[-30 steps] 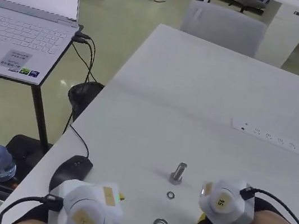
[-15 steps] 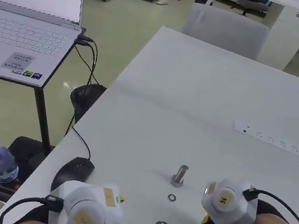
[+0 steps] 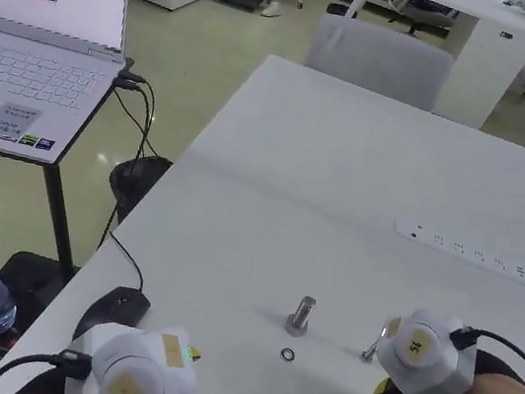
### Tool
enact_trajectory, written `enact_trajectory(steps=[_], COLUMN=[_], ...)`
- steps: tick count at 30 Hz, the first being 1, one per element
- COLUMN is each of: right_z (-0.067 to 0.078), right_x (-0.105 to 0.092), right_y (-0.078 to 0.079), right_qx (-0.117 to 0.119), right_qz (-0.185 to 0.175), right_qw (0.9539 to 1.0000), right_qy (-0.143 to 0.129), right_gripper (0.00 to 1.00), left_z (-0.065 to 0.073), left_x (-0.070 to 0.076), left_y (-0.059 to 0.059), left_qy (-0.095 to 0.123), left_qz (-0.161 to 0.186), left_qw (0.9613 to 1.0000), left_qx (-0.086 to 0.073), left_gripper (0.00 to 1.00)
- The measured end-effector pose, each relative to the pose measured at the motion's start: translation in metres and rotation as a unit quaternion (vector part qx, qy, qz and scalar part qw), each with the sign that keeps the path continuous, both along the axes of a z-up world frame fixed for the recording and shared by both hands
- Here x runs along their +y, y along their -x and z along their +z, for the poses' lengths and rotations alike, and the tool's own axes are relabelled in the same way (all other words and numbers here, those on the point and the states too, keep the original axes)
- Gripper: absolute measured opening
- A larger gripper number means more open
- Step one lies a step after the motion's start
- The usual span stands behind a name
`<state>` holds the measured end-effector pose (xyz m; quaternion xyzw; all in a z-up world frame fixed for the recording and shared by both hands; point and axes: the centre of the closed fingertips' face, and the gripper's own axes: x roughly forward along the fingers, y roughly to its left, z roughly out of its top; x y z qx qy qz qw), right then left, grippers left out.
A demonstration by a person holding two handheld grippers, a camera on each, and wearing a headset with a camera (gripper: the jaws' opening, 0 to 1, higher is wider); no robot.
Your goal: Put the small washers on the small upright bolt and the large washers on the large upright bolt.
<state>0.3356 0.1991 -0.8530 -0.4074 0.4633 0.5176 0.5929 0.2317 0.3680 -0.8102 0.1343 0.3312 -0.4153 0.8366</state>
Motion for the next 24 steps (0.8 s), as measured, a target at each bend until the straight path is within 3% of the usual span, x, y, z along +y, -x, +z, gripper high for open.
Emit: enact_trajectory(steps=[9,24], right_z=[0.021,0.051], right_x=[-0.016,-0.011], right_y=[-0.014,-0.056], right_qx=[-0.009,-0.030], right_qz=[-0.018,-0.036], right_qw=[0.9998,0.9988], right_qy=[0.001,-0.012], right_gripper=[0.13,0.13], left_z=[-0.001,-0.001], left_x=[0.002,0.001], left_y=[-0.002,-0.003], left_qy=[-0.004,-0.001], left_qz=[0.003,0.003], left_qw=[1.0000,1.0000], left_qx=[0.001,0.005], left_gripper=[0.84,0.83])
